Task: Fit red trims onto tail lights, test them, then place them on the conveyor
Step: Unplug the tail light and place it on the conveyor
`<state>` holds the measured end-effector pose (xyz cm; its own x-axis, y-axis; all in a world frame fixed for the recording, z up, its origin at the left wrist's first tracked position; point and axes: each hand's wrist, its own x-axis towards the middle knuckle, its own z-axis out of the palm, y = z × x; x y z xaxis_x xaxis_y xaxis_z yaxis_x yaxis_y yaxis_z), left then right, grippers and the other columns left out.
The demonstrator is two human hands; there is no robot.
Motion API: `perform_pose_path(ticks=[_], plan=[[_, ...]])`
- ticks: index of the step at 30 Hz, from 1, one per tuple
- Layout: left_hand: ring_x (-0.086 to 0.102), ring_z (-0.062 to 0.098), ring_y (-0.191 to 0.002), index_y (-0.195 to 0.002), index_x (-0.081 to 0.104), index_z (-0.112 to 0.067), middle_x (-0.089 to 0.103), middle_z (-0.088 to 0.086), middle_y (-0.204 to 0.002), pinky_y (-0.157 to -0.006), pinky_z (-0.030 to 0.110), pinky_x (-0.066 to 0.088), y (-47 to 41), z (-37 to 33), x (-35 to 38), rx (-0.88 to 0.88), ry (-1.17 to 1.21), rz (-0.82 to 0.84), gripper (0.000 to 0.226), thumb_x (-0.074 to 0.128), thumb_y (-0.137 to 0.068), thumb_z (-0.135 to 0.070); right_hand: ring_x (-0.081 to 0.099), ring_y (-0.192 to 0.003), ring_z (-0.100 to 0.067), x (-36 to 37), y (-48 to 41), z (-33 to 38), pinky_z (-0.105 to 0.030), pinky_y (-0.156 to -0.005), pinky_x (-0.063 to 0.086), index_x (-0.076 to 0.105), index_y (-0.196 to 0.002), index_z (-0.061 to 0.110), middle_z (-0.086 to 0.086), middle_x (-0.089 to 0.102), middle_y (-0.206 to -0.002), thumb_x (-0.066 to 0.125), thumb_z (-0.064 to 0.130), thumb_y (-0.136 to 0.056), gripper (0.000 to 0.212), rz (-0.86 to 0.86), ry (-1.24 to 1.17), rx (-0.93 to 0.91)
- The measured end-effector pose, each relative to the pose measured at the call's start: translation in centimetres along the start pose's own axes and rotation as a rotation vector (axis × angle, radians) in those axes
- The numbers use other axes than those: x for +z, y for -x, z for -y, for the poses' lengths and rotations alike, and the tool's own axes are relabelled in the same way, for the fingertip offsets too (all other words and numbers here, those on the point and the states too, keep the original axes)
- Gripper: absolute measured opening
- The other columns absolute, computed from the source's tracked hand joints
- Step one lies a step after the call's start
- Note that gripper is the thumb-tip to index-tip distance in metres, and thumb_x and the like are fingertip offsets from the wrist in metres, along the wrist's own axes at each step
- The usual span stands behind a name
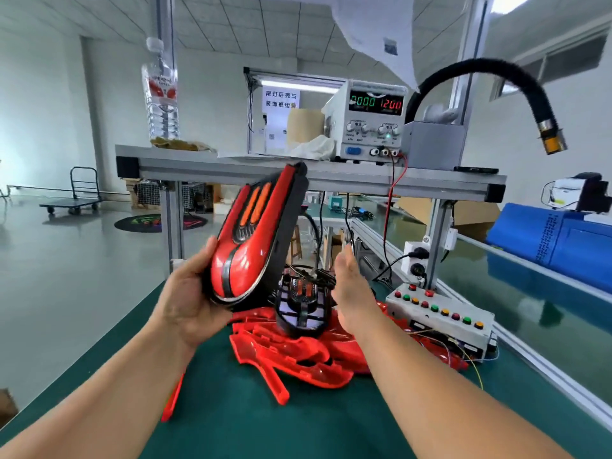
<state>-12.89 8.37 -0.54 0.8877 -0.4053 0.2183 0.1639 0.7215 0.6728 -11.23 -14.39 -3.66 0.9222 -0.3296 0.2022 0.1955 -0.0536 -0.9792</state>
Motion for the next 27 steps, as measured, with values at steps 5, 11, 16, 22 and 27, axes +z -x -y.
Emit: perform_pose_path(ticks=[5,11,16,22,27], plan=[[0.075,0.020,-0.068,-0.069,0.079,-0.005,0.076,0.009,-0.076,-0.055,0.035,0.060,1.0,2.1,-0.2,-0.095,0.111,0.041,0.042,0.056,-0.080,-0.038,0.028,-0.137,-0.007,-1.0,-0.6,-0.1,-0.027,-0.108,0.020,0.025,-0.152,0.033,0.009,0.031,-0.154,0.023,0.050,-0.103,0.052,0.042,0.100,-0.156],[0.074,0.029,-0.089,-0.106,0.074,-0.003,0.072,0.019,-0.110,-0.066,0.044,0.060,0.2,4.3,1.6,-0.101,-0.016,-0.002,0.043,0.060,-0.080,-0.036,0.057,-0.059,-0.009,-0.1,1.1,0.0,-0.035,-0.060,0.053,0.056,-0.084,0.012,-0.004,0.053,-0.074,0.036,0.038,-0.105,0.039,-0.148,-0.230,0.098],[0.071,0.027,-0.098,-0.114,0.065,-0.006,0.073,0.015,-0.110,-0.079,0.041,0.059,-0.5,9.0,4.5,-0.045,-0.236,-0.104,0.044,0.061,-0.079,-0.033,0.072,-0.069,-0.031,-1.6,4.4,2.1,-0.042,-0.075,0.060,0.077,-0.086,0.004,-0.018,0.074,-0.082,0.038,0.025,-0.104,0.047,0.011,-0.669,0.278],[0.075,0.023,-0.082,-0.106,0.071,-0.012,0.075,0.014,-0.102,-0.055,0.027,0.057,-0.1,14.3,8.6,-0.237,-0.253,-0.078,0.039,0.053,-0.091,-0.043,0.071,-0.060,-0.033,-8.6,6.3,3.1,-0.041,-0.046,0.058,0.077,-0.067,-0.001,-0.022,0.073,-0.075,0.034,0.018,-0.101,0.057,-0.013,-0.828,0.256],[0.073,0.033,-0.089,-0.108,0.072,-0.009,0.074,0.016,-0.107,-0.076,0.043,0.058,-1.1,18.4,13.9,-0.396,-0.219,0.005,0.050,0.061,-0.077,-0.047,0.071,-0.063,-0.037,-15.1,8.4,5.1,-0.042,-0.048,0.058,0.076,-0.081,-0.005,-0.025,0.073,-0.081,0.033,0.022,-0.101,0.054,-0.202,-0.821,0.266]])
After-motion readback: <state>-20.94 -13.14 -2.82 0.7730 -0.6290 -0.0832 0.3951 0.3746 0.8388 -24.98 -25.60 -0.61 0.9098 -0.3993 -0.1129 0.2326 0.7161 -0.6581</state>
